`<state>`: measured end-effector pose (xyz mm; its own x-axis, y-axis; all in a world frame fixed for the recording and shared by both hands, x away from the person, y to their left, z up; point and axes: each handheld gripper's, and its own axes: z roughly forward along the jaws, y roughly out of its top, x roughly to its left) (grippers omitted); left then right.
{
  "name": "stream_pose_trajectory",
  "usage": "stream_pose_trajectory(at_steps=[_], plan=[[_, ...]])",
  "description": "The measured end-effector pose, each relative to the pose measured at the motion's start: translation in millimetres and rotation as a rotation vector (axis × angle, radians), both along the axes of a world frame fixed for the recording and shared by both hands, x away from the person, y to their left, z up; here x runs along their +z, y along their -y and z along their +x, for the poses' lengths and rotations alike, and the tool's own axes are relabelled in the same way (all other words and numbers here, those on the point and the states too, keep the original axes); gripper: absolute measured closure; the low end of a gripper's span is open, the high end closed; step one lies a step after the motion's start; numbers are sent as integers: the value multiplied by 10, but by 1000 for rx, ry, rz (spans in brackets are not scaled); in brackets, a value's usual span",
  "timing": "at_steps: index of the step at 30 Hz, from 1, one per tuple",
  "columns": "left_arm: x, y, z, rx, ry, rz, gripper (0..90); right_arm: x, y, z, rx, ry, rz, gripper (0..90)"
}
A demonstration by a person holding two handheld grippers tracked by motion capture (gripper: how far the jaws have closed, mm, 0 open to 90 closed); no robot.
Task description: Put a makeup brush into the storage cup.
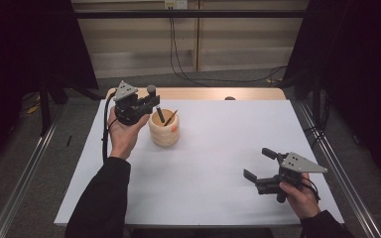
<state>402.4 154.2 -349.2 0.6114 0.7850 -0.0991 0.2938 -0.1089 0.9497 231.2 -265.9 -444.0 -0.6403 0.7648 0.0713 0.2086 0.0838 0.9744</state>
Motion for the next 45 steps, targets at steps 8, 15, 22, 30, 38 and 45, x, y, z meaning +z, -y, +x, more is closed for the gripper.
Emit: stream_pose_trajectory(at_steps=[8, 15, 22, 30, 38, 45], plan=[[-95, -31, 12, 4, -7, 8, 774, 0, -2, 0, -1, 0, 0, 0], [-212, -30, 23, 11, -21, 21, 774, -1, -2, -3, -2, -3, -5, 0], [-287, -10, 18, 7, -28, 28, 773, -1, -1, -3, -1, -2, -1, 0], [-392, 9, 21, 0, -31, 22, 773, -1, -4, -6, -4, -4, -3, 0], [-467, 33, 27, -13, -36, 27, 772, 1, 2, -6, -3, -9, 1, 0], [-512, 73, 25, -10, -48, 31, 771, 0, 1, -5, -1, -10, 0, 0]])
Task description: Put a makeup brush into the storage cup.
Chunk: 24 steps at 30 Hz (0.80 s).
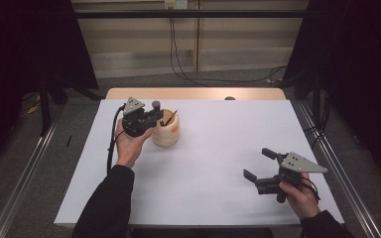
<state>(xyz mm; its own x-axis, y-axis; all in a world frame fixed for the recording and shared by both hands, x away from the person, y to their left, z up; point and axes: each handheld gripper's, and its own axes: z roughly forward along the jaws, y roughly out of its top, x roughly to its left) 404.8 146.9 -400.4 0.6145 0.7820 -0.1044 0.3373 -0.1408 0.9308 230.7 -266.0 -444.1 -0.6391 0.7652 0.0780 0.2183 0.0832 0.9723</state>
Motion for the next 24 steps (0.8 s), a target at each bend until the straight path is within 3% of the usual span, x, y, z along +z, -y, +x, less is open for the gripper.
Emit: stream_pose_trajectory(at_steps=[9, 19, 22, 24], plan=[[-29, 0, 10, 2, 4, -4, 731, -3, -8, 2, -1, 5, 1, 0], [-48, 5, 28, 5, 21, -12, 587, -3, -3, 3, 1, 1, 2, 0], [-41, 4, 19, 13, 3, -16, 542, -5, -4, 5, 4, 2, -2, 0], [-33, 15, 8, 25, 8, -21, 472, -1, -3, 2, 1, 1, 4, 0]])
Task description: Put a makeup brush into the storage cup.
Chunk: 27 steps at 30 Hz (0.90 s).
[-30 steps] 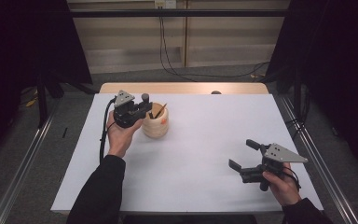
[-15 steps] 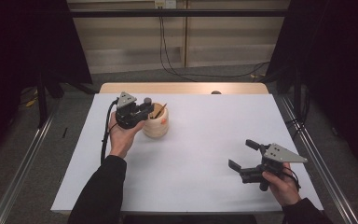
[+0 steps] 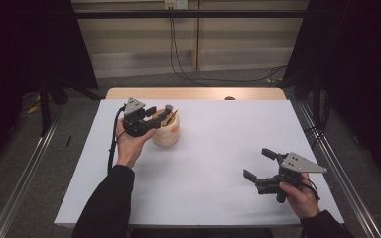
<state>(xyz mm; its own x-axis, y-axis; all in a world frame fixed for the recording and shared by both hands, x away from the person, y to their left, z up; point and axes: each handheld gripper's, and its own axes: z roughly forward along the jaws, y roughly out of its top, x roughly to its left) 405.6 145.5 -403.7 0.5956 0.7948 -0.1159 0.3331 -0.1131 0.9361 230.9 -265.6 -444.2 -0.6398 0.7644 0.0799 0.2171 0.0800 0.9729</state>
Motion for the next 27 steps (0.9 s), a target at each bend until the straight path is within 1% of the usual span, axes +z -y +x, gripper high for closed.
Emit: stream_pose_trajectory(at_steps=[1, 2, 3, 4, 5, 6, 8, 9, 10, 11, 13, 15, 16, 18, 20, 21, 22, 23, 24, 25, 26, 27], plan=[[1, 10, -1, -3, 4, -5, 445, 0, 1, 1, 1, 1, 0, 0], [3, 18, -2, 0, 11, 0, 411, -1, 1, 2, -1, 0, 0, 0], [3, 20, -1, 5, 10, 0, 376, -3, 2, 6, 1, 0, -4, 0], [0, 16, 5, 2, 4, -7, 336, -3, 1, 7, 2, 1, -4, 0], [-1, 14, 5, 4, 1, -4, 300, -1, -2, 4, 0, -1, 1, 0], [-5, 13, 10, -2, 1, -5, 280, -1, -2, 4, 0, 2, 0, 0], [-14, 13, 21, -6, -11, -17, 194, -3, 3, 4, 2, 0, -2, 0], [-16, 7, 27, -19, -9, -8, 181, -3, 2, 4, -4, -2, 2, 0], [-13, 17, 21, -13, -7, -8, 164, -1, 1, 4, -5, -1, 2, 0], [-7, 14, 19, -21, 1, -5, 143, 1, 3, 3, -5, 6, 1, 0], [3, 19, 4, -22, 12, -12, 108, 0, 4, 1, 0, 6, 2, 0], [8, 17, 3, -23, 7, -13, 64, -5, 6, 1, -1, 0, 3, 0], [7, 12, 4, -25, 5, -17, 52, -7, 14, 2, -1, -1, 2, 0], [-4, 13, -1, -30, -6, -2, 39, -6, 20, 9, -3, 0, 8, 0], [4, 16, -7, -23, -11, 3, 26, -5, 30, 15, -8, 0, 13, 0], [8, 12, -8, -38, -8, -5, 27, -7, 28, 22, -9, 3, 13, 0], [17, 18, -18, -38, -6, -11, 24, -8, 26, 29, -5, 4, 14, 0], [26, 21, -29, -33, -1, -8, 21, -8, 20, 29, -10, 2, 13, 0], [25, 25, -37, -39, -5, -5, 21, -10, 15, 32, -7, 1, 11, 0], [30, 27, -43, -30, -11, 9, 20, -12, 13, 32, -6, -1, 11, 0], [32, 18, -49, -34, -9, 14, 21, -11, 15, 29, -7, -1, 11, 0], [31, 13, -60, -28, -6, 6, 19, -9, 20, 26, -8, 1, 10, 0]])
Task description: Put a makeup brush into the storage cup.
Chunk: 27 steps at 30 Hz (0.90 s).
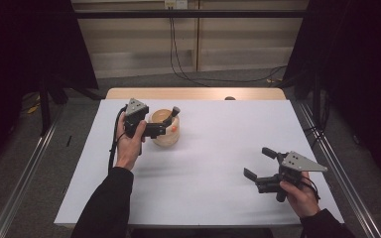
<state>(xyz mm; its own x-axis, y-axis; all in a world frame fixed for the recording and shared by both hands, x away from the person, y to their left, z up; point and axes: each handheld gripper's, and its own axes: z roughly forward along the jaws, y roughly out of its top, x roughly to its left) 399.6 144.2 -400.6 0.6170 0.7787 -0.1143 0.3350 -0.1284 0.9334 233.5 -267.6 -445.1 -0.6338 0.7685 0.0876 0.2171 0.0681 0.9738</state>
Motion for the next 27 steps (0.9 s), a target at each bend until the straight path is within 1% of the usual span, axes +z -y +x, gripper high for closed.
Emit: stream_pose_trajectory(at_steps=[2, 3, 4, 6, 10, 11, 12, 13, 15, 17, 20, 21, 23, 24, 25, 26, 27], plan=[[4, -18, -9, -13, 2, -12, 19, 2, 11, -6, -3, 1, -1, 0], [9, -18, -23, -3, 1, -10, 19, 4, 12, -13, -8, -2, 1, 0], [4, -23, -36, -6, 12, -14, 19, 4, 15, -16, -8, -2, 0, 0], [2, -29, -57, -3, 20, -7, 19, 1, 21, -23, -11, -3, -3, 0], [-11, -42, -123, 0, 63, -23, 17, 8, 26, -46, -16, 2, -8, 0], [-11, -37, -140, 0, 68, -20, 14, 9, 30, -49, -21, 3, -7, 0], [-8, -27, -160, 8, 73, -7, 13, 9, 32, -50, -21, 2, -8, 0], [-2, -23, -180, 12, 89, -2, 13, 6, 33, -50, -22, 1, -10, 0], [13, -32, -196, 1, 86, -9, 13, 2, 34, -49, -24, 2, -16, 0], [40, -53, -237, -9, 89, -33, 13, 6, 30, -58, -21, 1, -15, 0], [53, -107, -288, 0, 102, -35, 11, 4, 36, -59, -22, -1, -20, 0], [38, -133, -306, 13, 99, -44, 13, 3, 36, -56, -22, 2, -20, 0], [15, -172, -335, 27, 68, -39, 8, 3, 39, -54, -26, 2, -18, 0], [11, -186, -360, 30, 71, -33, 11, 2, 39, -56, -26, 2, -18, 0], [4, -198, -387, 22, 68, -45, 11, 0, 42, -53, -27, 2, -19, 0], [5, -216, -414, 25, 66, -44, 12, -4, 44, -51, -31, -3, -17, 0], [5, -230, -431, 19, 55, -52, 12, -5, 47, -47, -28, -4, -17, 0]])
